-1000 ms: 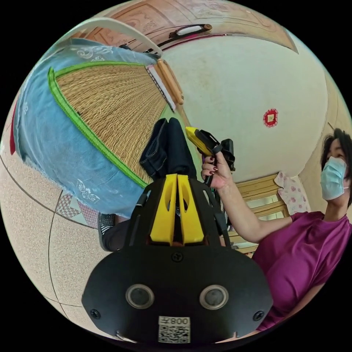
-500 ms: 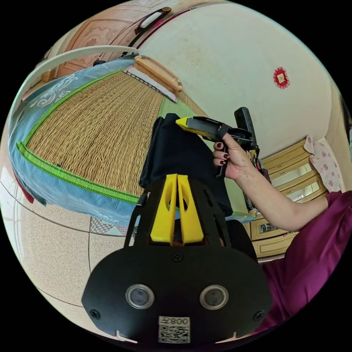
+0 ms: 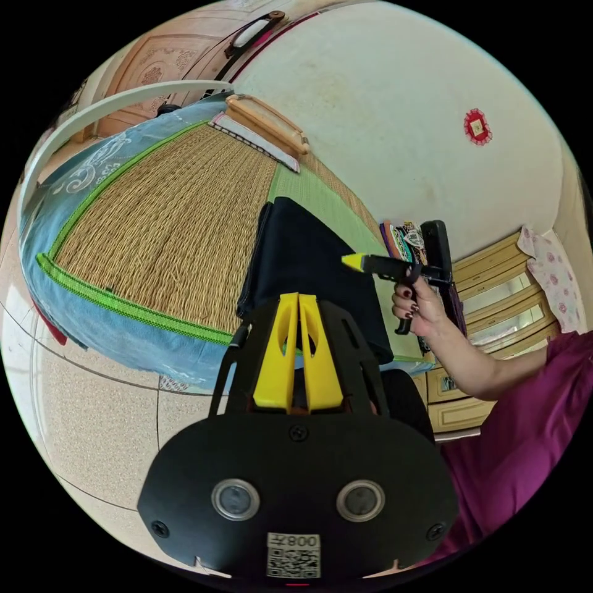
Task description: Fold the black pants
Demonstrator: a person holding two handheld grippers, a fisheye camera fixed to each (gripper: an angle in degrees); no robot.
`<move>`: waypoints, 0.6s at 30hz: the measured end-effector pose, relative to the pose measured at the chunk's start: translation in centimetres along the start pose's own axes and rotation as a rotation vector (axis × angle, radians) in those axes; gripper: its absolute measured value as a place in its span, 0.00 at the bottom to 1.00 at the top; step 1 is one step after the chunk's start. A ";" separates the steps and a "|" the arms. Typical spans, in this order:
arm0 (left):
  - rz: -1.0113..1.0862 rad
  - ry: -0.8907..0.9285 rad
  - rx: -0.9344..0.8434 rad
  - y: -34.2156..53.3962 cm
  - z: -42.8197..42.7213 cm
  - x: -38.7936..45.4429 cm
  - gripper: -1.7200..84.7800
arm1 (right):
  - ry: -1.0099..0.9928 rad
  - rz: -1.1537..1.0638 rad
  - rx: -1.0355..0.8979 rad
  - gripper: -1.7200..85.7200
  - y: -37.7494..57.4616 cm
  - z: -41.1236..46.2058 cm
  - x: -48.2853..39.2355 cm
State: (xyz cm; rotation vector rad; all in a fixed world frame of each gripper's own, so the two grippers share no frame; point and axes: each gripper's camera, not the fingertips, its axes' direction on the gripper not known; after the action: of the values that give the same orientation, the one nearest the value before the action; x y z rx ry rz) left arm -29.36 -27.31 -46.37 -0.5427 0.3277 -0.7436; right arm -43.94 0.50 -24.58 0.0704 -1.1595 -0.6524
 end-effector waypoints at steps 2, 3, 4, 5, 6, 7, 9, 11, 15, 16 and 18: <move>0.012 -0.015 0.004 0.0 0.0 0.6 0.02 | 0.012 0.052 -0.022 0.02 5.0 -0.3 0.1; 0.005 -0.014 -0.008 -0.1 0.3 0.6 0.02 | 0.022 0.073 -0.031 0.02 6.1 -0.2 0.3; -0.014 -0.017 -0.038 -0.2 0.9 0.4 0.02 | 0.041 0.117 -0.051 0.02 8.2 0.3 0.8; -0.016 -0.014 -0.059 -0.3 1.3 0.3 0.02 | 0.037 0.151 -0.042 0.02 10.0 0.7 1.4; -0.015 -0.018 -0.099 -0.3 2.1 0.1 0.02 | 0.018 0.167 -0.011 0.02 10.7 0.6 1.6; -0.028 -0.014 -0.107 -0.2 2.5 0.0 0.02 | -0.020 0.206 0.036 0.02 11.7 0.5 2.2; -0.041 -0.014 -0.098 -0.2 2.5 0.5 0.02 | -0.028 0.230 0.036 0.02 12.0 0.6 2.4; -0.014 -0.047 -0.088 -0.1 2.4 1.4 0.02 | 0.054 0.180 0.028 0.02 12.2 0.5 1.0; -0.010 -0.063 -0.133 0.3 3.6 1.8 0.02 | 0.079 0.183 0.020 0.02 14.2 1.1 1.1; -0.047 -0.030 -0.121 0.4 3.6 1.6 0.02 | 0.018 0.246 0.057 0.02 15.4 0.8 2.2; -0.059 -0.008 -0.096 0.6 3.2 1.9 0.02 | -0.016 0.308 0.100 0.02 17.2 0.3 3.2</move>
State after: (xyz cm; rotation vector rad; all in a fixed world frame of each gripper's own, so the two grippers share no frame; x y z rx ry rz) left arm -26.25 -27.18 -44.24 -0.6485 0.3425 -0.7851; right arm -35.88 13.01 -15.29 -0.0290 -1.1872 -0.3234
